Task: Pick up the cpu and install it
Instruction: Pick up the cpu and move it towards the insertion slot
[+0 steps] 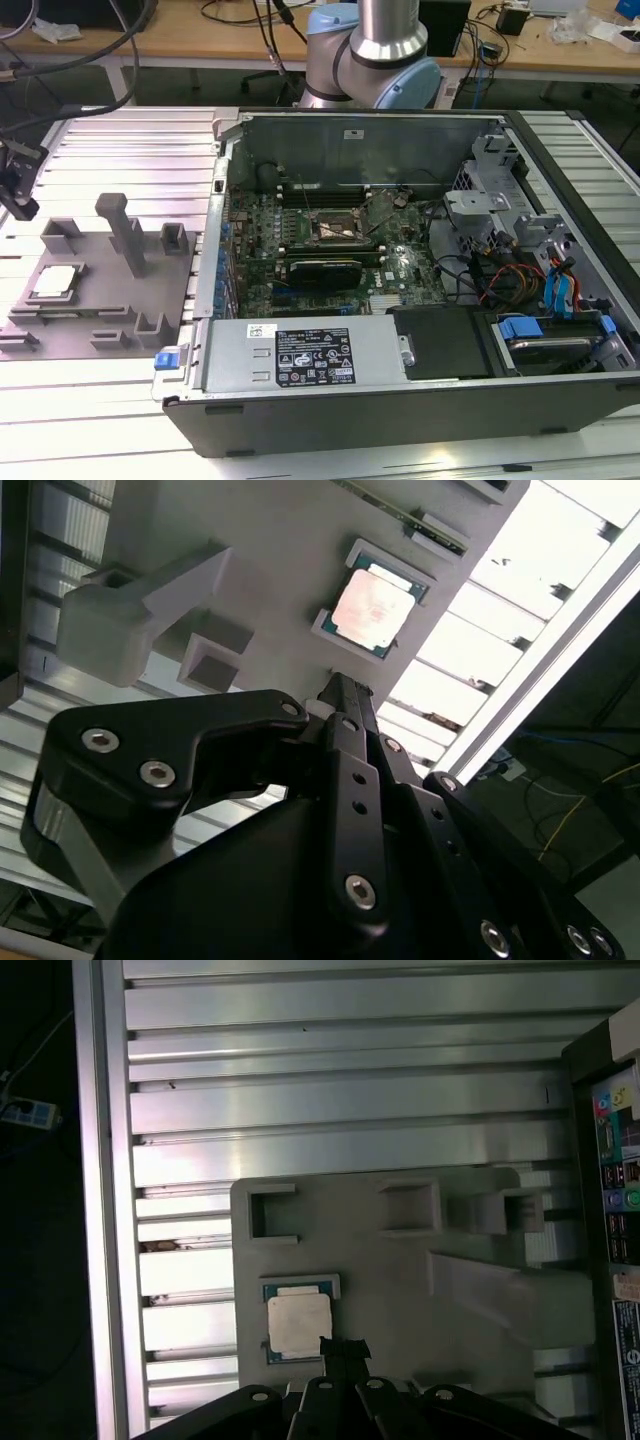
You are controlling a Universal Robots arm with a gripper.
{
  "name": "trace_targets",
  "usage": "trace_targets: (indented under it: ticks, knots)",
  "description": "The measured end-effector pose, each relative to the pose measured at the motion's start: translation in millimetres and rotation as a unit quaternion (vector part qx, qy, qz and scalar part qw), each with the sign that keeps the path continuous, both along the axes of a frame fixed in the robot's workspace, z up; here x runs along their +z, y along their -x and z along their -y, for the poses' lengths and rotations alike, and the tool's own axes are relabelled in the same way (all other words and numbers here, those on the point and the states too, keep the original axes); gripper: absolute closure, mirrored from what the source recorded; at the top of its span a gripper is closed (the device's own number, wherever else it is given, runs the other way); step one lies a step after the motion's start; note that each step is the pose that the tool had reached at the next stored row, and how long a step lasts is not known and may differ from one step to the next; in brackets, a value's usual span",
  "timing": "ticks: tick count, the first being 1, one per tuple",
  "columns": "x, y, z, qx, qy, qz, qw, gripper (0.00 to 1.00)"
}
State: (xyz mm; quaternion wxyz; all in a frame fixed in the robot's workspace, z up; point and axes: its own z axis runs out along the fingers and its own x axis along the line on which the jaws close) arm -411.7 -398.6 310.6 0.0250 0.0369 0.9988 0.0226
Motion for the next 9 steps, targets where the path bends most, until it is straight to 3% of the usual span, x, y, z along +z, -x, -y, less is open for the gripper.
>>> trace_targets:
  ticks: [3,7,9]
  knots:
    - [-7.5,1.5,0.7,0.000,0.0000,0.0000,1.0000,0.89]
    - [-21.3,2.1,6.7,0.000,0.0000,-0.0010,1.0000,0.89]
    - [-25.0,2.2,8.5,0.000,0.0000,-0.0021,1.0000,0.89]
